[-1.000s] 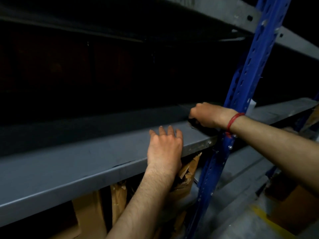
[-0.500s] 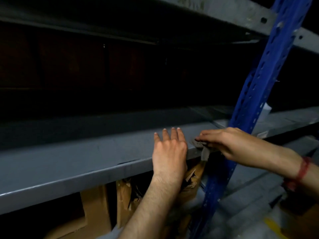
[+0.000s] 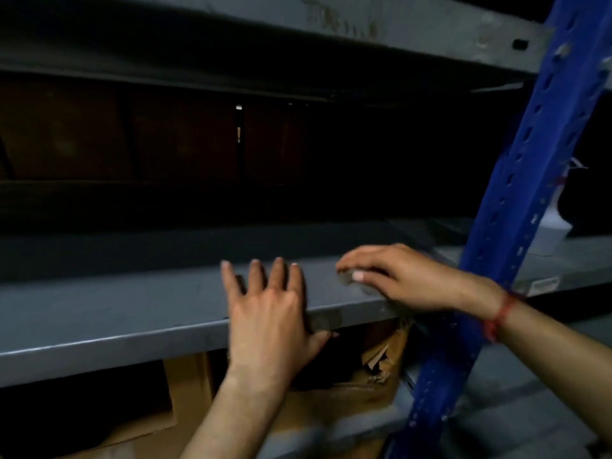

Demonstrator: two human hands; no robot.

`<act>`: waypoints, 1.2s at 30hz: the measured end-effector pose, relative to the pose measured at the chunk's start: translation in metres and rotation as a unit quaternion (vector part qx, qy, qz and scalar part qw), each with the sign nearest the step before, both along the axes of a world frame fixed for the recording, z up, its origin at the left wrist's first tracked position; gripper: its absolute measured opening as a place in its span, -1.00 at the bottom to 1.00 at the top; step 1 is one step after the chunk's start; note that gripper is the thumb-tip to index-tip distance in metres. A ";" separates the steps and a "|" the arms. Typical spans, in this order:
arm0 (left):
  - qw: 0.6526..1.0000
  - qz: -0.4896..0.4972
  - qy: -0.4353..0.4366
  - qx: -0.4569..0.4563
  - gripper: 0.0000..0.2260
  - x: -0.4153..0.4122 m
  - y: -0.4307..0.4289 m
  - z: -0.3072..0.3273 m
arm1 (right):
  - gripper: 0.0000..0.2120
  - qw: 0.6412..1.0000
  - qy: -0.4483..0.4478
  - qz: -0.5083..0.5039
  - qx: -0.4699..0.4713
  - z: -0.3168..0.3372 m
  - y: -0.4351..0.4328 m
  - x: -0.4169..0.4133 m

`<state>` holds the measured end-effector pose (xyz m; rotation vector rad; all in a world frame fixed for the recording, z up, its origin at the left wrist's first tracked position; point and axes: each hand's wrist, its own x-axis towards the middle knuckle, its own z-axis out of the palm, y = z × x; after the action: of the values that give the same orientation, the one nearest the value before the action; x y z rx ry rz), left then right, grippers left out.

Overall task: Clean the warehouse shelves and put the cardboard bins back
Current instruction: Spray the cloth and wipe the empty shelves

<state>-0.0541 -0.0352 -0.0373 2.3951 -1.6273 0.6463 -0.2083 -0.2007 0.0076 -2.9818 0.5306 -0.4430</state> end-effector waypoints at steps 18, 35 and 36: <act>0.995 0.041 0.027 -0.083 0.04 0.014 0.008 -0.016 | -0.72 0.975 -0.020 0.199 0.098 -0.007 0.022 0.037; 0.999 0.044 0.019 0.003 0.06 0.035 0.042 -0.004 | -0.73 0.975 0.011 0.201 0.095 0.000 0.004 0.075; 0.999 0.047 0.010 0.008 0.03 0.038 0.045 -0.004 | -0.73 0.980 0.011 0.176 0.096 0.003 -0.004 0.080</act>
<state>-0.0165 0.0102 -0.0417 2.4938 -1.5258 0.6235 -0.1281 -0.2043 0.0107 -2.8100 0.0378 -0.3059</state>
